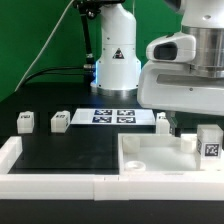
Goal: Assemble one leg
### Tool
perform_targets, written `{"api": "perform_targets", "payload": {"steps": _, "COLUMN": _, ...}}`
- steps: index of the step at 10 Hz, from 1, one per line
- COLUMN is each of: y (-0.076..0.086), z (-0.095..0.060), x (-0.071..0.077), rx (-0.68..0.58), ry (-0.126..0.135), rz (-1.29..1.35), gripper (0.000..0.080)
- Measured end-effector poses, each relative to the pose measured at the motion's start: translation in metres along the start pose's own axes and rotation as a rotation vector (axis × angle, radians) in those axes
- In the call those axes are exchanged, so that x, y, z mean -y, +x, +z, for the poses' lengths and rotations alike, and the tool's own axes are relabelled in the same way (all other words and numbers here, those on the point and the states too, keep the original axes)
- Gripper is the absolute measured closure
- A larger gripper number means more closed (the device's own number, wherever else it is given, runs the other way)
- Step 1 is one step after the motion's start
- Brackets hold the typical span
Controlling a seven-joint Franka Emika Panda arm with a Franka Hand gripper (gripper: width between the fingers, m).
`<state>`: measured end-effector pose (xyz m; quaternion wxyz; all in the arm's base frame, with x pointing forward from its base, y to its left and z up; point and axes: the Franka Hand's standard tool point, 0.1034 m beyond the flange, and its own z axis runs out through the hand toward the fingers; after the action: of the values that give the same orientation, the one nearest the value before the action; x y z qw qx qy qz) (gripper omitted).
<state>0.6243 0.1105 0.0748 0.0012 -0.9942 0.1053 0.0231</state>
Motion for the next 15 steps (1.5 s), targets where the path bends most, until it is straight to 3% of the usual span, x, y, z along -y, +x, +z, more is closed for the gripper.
{"api": "perform_targets", "payload": {"steps": 2, "y": 0.001, "z": 0.000, "x": -0.002, "rx": -0.002, "ry": -0.008, "rz": -0.110, "gripper": 0.0151}}
{"api": "perform_targets", "payload": {"steps": 3, "y": 0.001, "z": 0.000, "x": -0.002, "rx": -0.002, "ry": -0.009, "rz": -0.102, "gripper": 0.0272}}
{"api": "perform_targets", "payload": {"steps": 4, "y": 0.001, "z": 0.000, "x": -0.002, "rx": -0.002, "ry": -0.009, "rz": -0.102, "gripper": 0.0272}}
{"api": "perform_targets", "payload": {"steps": 6, "y": 0.001, "z": 0.000, "x": -0.003, "rx": -0.001, "ry": -0.008, "rz": -0.092, "gripper": 0.0509}}
{"api": "perform_targets", "payload": {"steps": 9, "y": 0.001, "z": 0.000, "x": -0.003, "rx": -0.002, "ry": -0.008, "rz": 0.004, "gripper": 0.0509}}
{"api": "perform_targets", "payload": {"steps": 15, "y": 0.000, "z": -0.001, "x": 0.008, "rx": -0.026, "ry": 0.009, "rz": 0.843, "gripper": 0.0508}}
